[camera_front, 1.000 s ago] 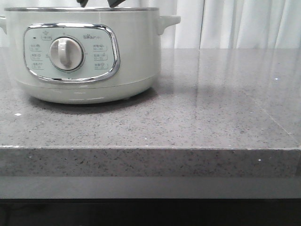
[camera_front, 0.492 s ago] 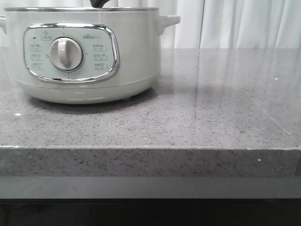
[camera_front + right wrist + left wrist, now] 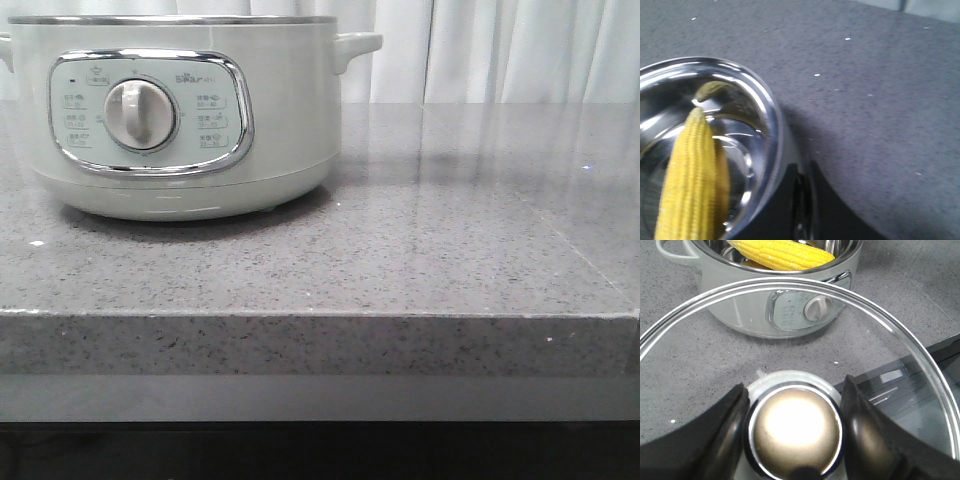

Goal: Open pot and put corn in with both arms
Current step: 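Withdraw the right gripper up and away from the pot, then lower the glass lid back onto the pot and release the knob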

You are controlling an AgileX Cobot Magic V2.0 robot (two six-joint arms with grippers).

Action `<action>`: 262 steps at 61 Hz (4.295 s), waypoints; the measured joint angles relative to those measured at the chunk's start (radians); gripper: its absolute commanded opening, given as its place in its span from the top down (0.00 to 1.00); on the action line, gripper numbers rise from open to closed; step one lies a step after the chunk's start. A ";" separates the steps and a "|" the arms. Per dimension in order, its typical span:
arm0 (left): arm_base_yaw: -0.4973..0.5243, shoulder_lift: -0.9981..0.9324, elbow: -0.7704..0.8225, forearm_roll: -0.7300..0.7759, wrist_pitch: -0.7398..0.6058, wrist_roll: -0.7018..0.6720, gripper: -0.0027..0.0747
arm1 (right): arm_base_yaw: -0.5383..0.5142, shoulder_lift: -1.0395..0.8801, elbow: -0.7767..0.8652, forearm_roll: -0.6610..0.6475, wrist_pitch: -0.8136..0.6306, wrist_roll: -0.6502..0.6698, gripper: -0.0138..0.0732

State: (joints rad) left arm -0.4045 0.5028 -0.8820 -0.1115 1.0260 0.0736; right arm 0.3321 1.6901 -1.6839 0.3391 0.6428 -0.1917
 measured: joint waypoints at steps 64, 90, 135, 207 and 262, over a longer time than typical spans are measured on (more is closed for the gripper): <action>0.000 0.000 0.000 0.000 0.000 0.000 0.64 | -0.181 -1.185 1.210 0.000 -0.382 -0.093 0.92; 0.000 0.182 -0.144 0.002 0.002 0.001 0.67 | -0.181 -1.412 1.329 0.000 -0.399 -0.093 0.92; 0.000 1.138 -0.997 0.004 0.025 0.032 0.67 | -0.181 -1.412 1.329 0.000 -0.399 -0.093 0.92; 0.000 1.268 -1.054 0.006 0.062 0.034 0.67 | -0.181 -1.412 1.329 0.000 -0.404 -0.093 0.92; 0.000 1.120 -1.020 0.006 0.042 0.051 0.54 | -0.181 -1.412 1.329 0.000 -0.404 -0.093 0.92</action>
State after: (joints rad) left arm -0.4045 1.6227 -1.9017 -0.1054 1.0684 0.1250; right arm 0.1507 0.2778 -0.3547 0.3391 0.2388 -0.2846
